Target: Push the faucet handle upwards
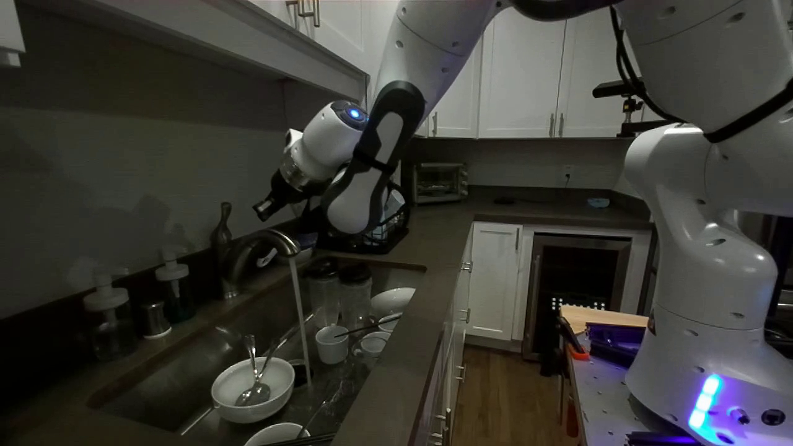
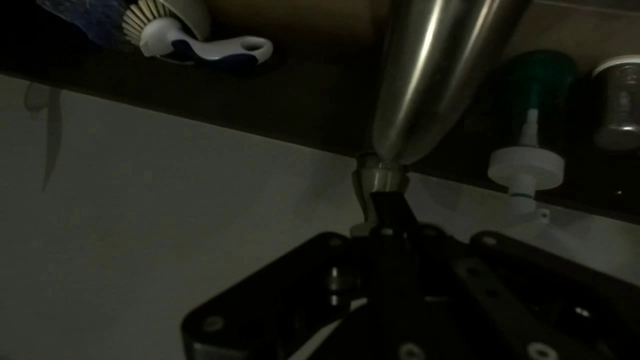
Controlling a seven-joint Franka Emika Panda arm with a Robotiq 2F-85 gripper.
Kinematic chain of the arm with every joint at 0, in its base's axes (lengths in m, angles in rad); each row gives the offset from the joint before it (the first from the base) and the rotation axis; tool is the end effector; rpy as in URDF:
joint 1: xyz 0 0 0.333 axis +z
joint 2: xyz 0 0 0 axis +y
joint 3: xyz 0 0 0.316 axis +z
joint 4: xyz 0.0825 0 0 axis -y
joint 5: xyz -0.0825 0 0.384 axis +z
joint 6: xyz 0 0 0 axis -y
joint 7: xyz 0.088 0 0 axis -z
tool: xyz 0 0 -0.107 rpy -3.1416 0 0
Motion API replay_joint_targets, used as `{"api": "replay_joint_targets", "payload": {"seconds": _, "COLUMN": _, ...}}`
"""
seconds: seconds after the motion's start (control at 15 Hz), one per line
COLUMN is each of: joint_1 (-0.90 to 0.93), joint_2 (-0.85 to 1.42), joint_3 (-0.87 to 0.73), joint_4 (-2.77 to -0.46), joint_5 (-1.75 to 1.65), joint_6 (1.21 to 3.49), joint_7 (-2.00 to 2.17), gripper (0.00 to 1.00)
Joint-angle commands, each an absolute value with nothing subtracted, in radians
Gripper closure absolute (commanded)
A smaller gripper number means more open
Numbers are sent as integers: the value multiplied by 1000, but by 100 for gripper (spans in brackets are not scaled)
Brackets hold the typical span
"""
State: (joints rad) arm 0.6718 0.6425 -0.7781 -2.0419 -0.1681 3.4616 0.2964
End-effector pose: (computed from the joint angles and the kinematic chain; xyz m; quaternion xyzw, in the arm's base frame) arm 0.6460 0.0111 0.3049 0.8838 0.0490 0.4442 0.1388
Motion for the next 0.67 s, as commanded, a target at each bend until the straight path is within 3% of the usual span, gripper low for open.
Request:
{"api": "replay_joint_targets", "payload": {"seconds": 0.0, "joint_1": 879, "joint_2": 561, "joint_3": -932, "joint_4": -2210, "joint_5": -100, "joint_6": 3461, "joint_7": 276, "gripper": 100}}
{"api": "replay_joint_targets", "payload": {"seconds": 0.27, "joint_1": 1103, "joint_2": 532, "joint_3": -1085, "joint_4": -2351, "joint_5": -65, "joint_6": 3459, "joint_7": 275, "gripper": 100}}
{"api": "replay_joint_targets", "payload": {"seconds": 0.6, "joint_1": 1252, "joint_2": 486, "joint_3": -1097, "joint_4": -2474, "joint_5": 219, "joint_6": 3459, "joint_7": 73, "gripper": 100}}
